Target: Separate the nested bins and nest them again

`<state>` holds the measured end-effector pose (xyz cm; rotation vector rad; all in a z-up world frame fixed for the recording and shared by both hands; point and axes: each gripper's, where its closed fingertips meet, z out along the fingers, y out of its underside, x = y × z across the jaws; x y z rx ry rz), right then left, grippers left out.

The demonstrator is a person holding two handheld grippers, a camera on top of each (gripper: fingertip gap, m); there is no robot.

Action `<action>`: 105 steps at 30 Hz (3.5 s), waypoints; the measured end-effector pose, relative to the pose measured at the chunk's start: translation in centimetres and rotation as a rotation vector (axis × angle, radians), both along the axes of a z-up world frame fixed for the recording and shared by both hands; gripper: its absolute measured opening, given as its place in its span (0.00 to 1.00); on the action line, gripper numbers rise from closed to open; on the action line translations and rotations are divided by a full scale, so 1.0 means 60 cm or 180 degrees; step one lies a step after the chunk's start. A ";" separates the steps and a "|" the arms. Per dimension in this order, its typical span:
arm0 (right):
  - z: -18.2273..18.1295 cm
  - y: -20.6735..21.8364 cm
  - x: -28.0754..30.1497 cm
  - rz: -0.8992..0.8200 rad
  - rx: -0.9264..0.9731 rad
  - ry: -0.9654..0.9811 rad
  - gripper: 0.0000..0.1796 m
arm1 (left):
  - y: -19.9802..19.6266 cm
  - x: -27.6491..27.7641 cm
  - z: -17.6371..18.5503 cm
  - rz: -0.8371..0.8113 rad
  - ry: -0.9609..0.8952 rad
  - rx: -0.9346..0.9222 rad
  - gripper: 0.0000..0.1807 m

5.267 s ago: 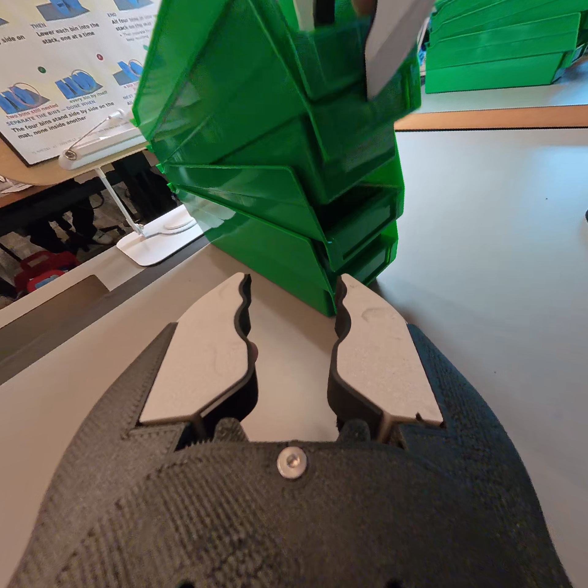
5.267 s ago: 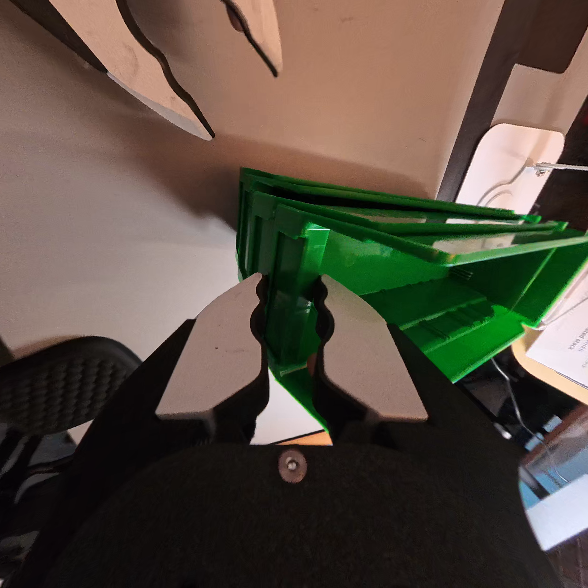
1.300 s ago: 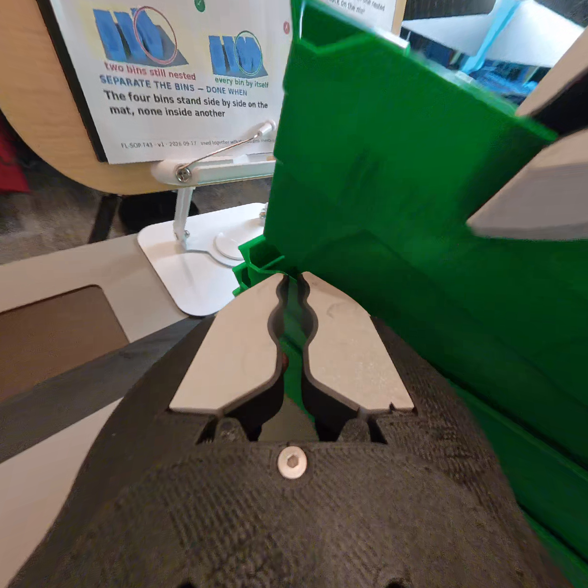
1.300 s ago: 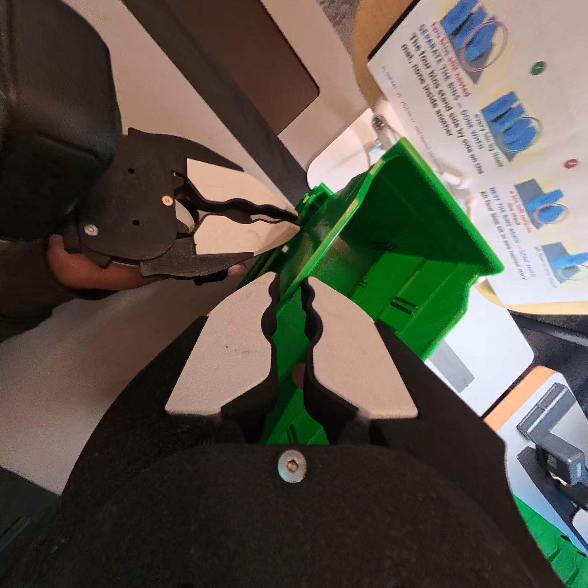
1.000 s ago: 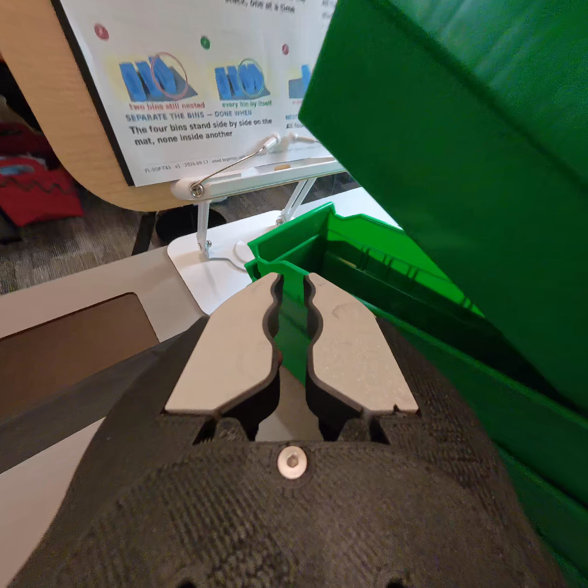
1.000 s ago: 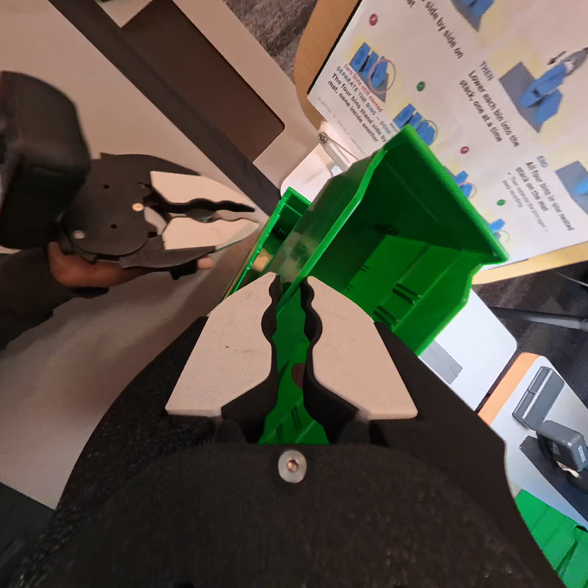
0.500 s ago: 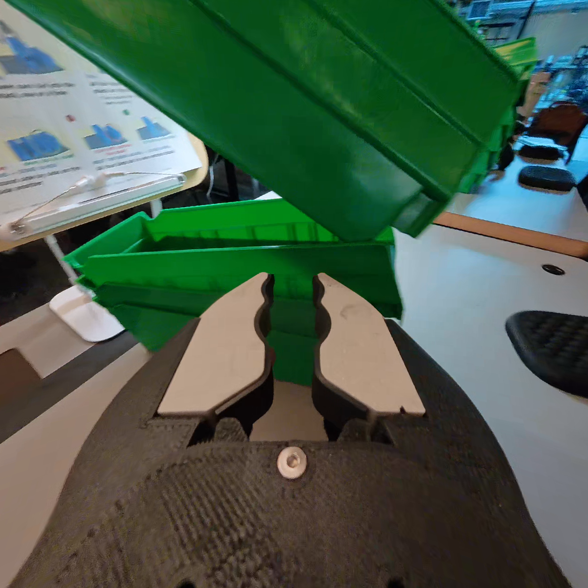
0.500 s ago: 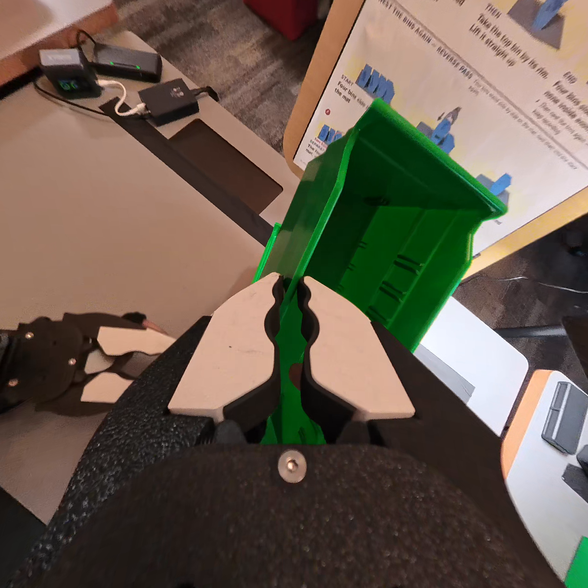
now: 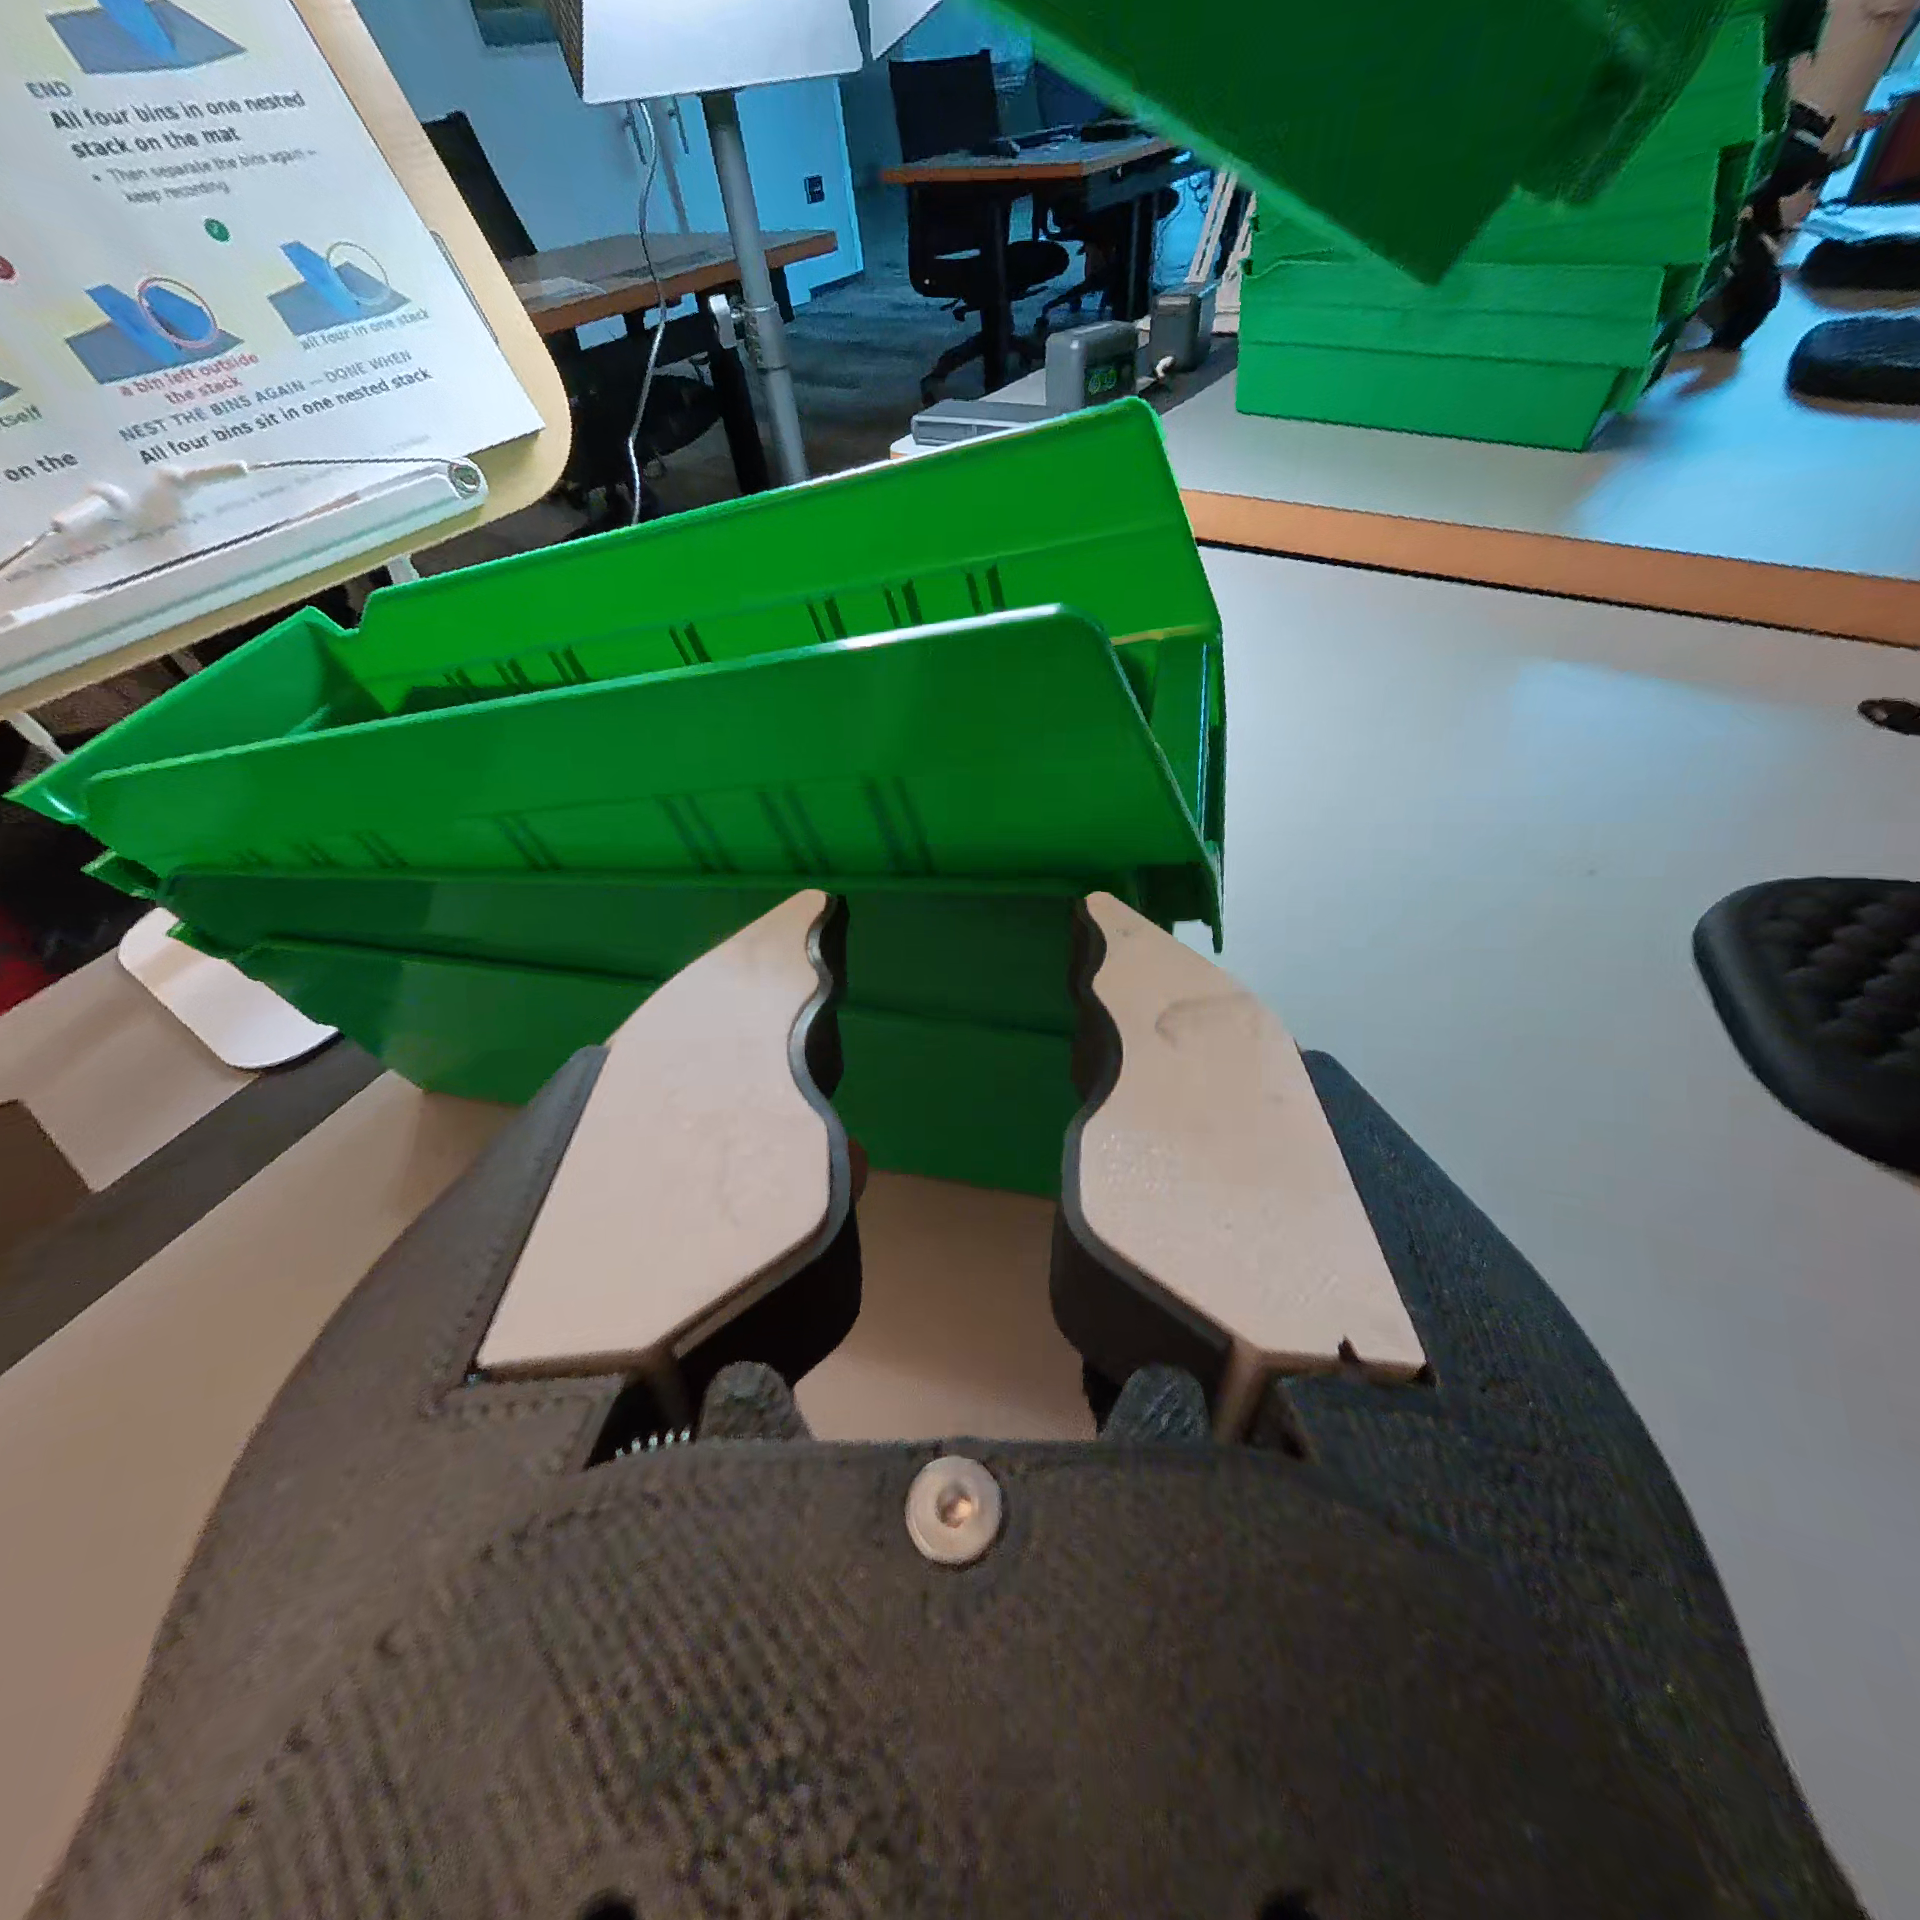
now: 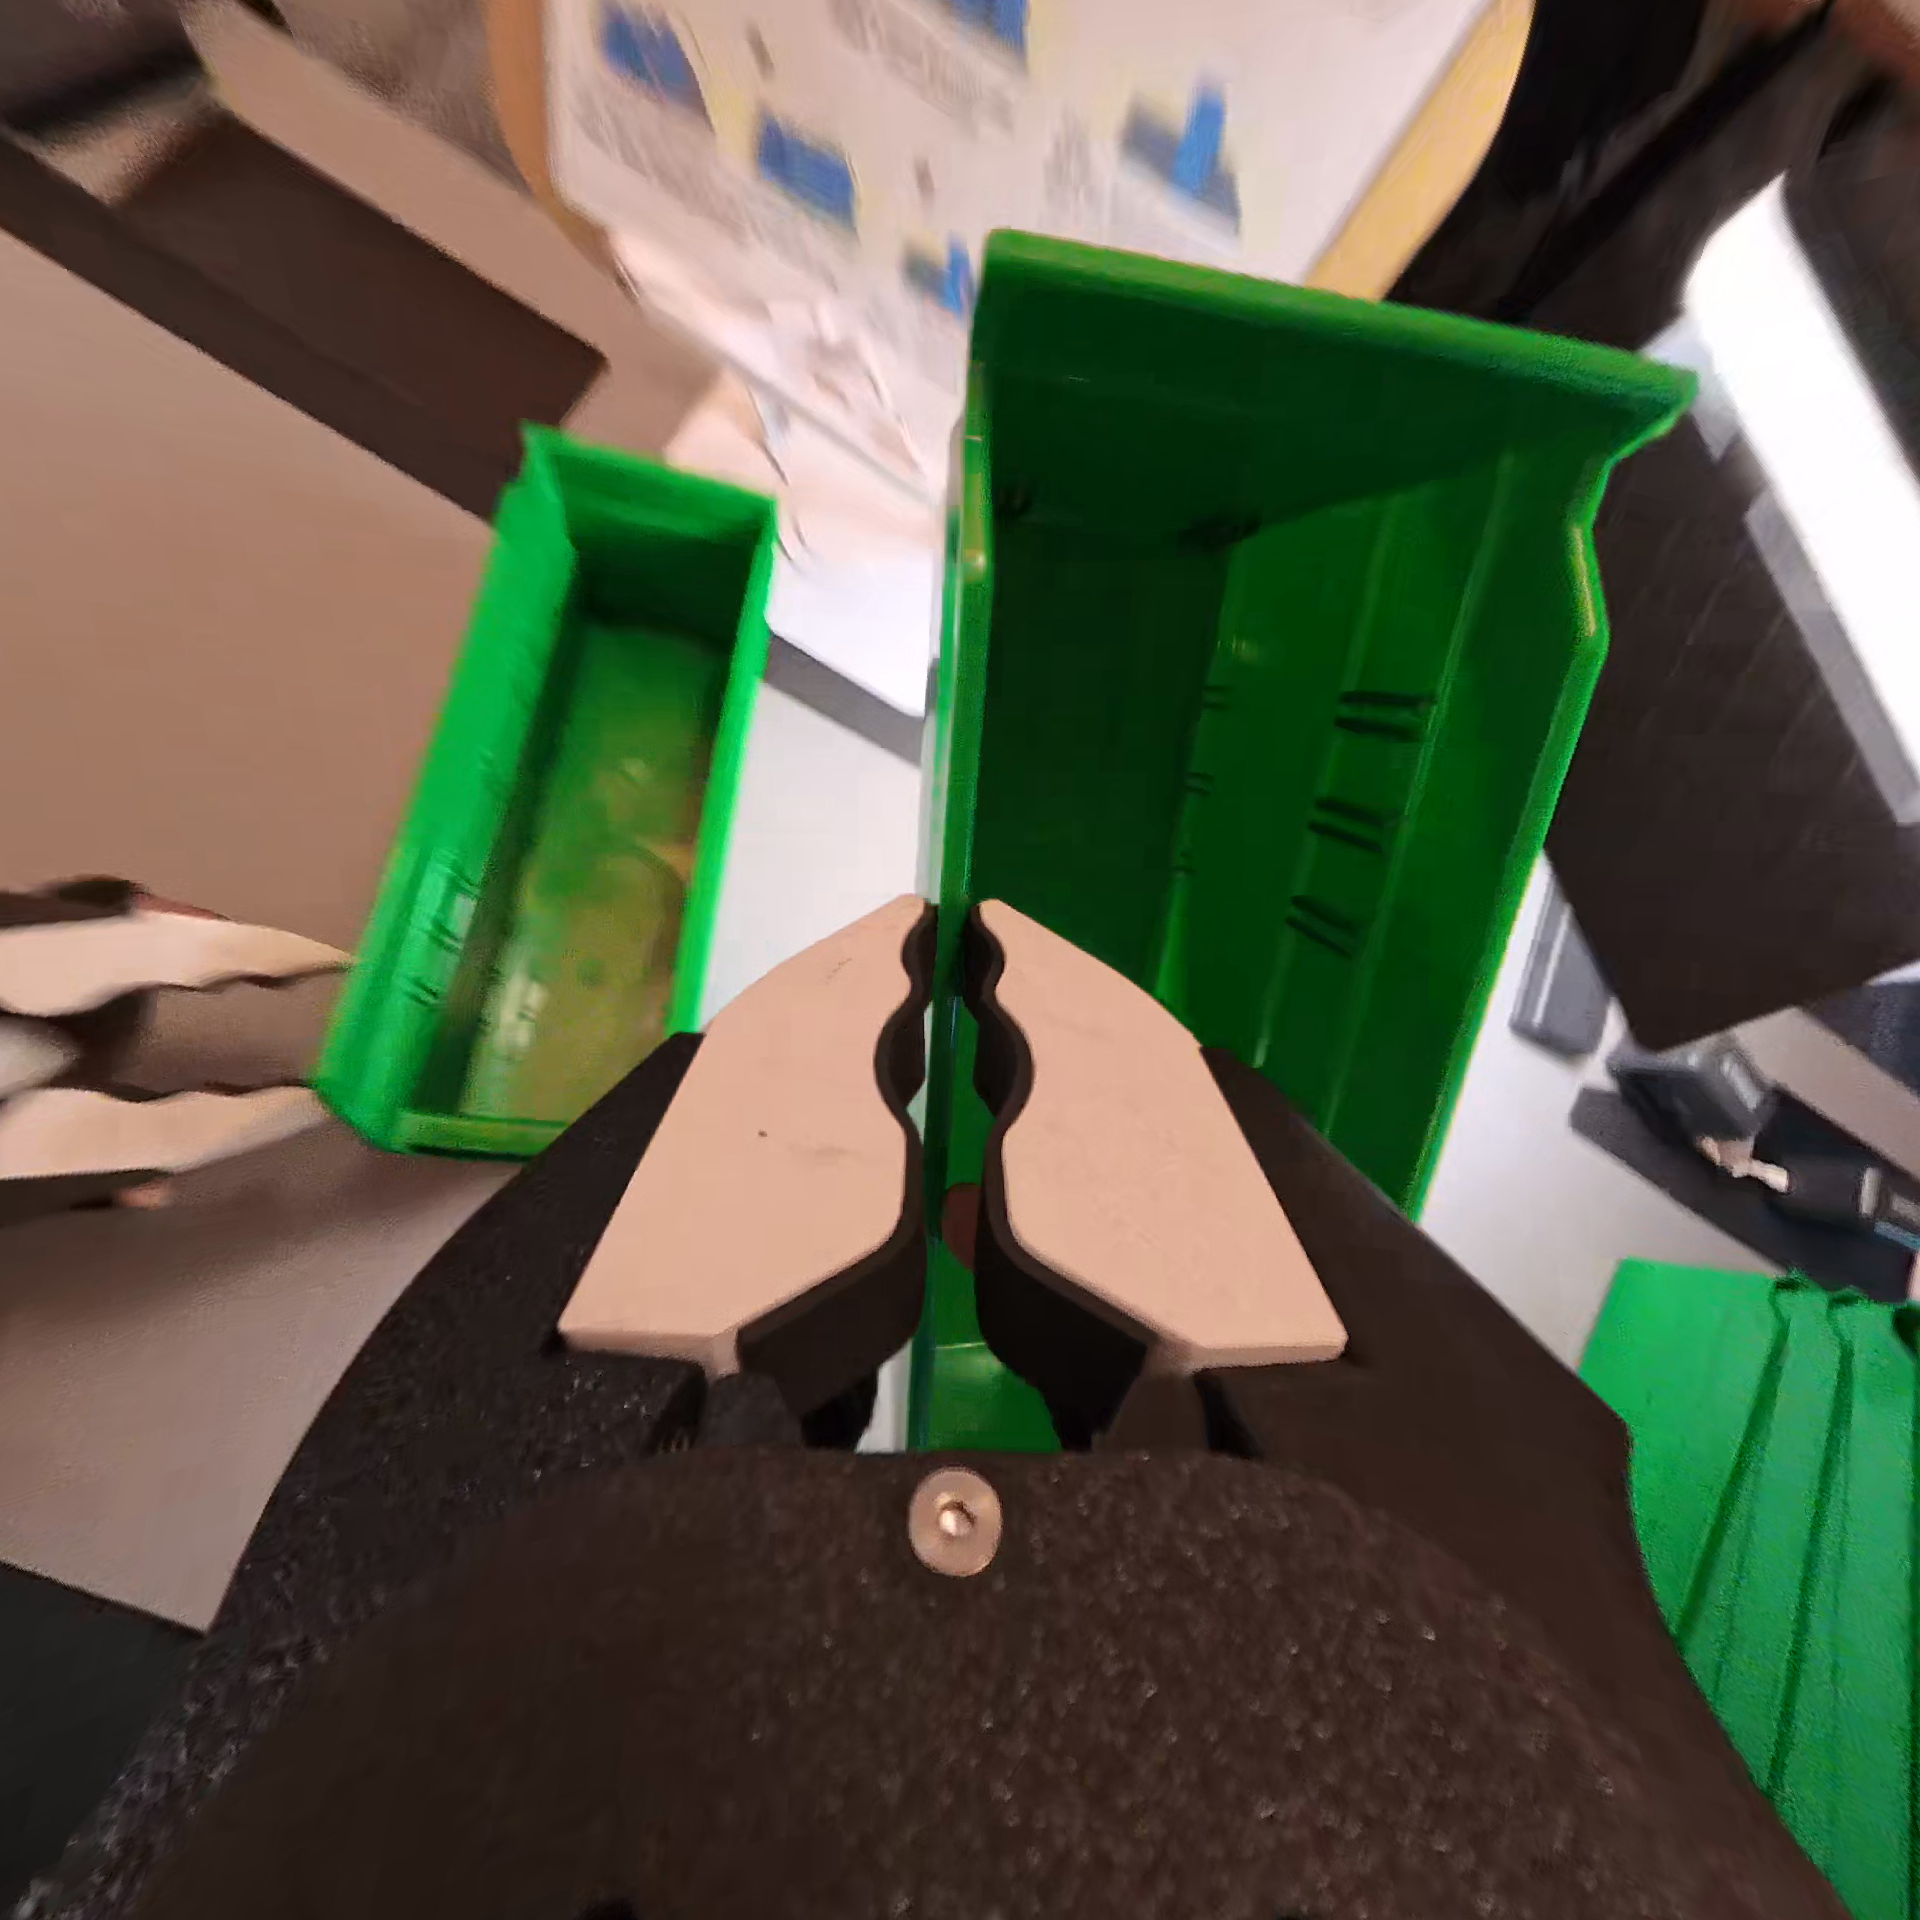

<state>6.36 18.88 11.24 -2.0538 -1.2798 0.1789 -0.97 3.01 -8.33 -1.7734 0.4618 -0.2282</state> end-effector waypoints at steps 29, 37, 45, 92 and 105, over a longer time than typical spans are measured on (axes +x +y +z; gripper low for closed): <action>-0.397 -0.072 0.204 0.1765 -0.0457 -0.1089 0.38 | -0.102 -0.045 -0.083 -0.0042 0.0126 -0.0313 0.22; -0.552 -0.078 0.248 0.1768 -0.0065 -0.1781 0.18 | -0.119 -0.054 -0.106 -0.0060 0.0127 -0.0421 0.21; -0.541 -0.087 0.136 0.1449 0.0141 -0.1256 0.18 | -0.121 -0.075 -0.117 0.0050 0.0116 -0.0460 0.21; -0.254 -0.091 -0.062 0.3666 0.2415 -0.2366 0.55 | -0.124 -0.084 -0.128 0.0082 0.0216 -0.0411 0.21; -0.303 -0.174 -0.175 0.5868 0.3041 -0.3219 0.69 | -0.114 -0.101 -0.155 0.0061 -0.0095 -0.0600 0.21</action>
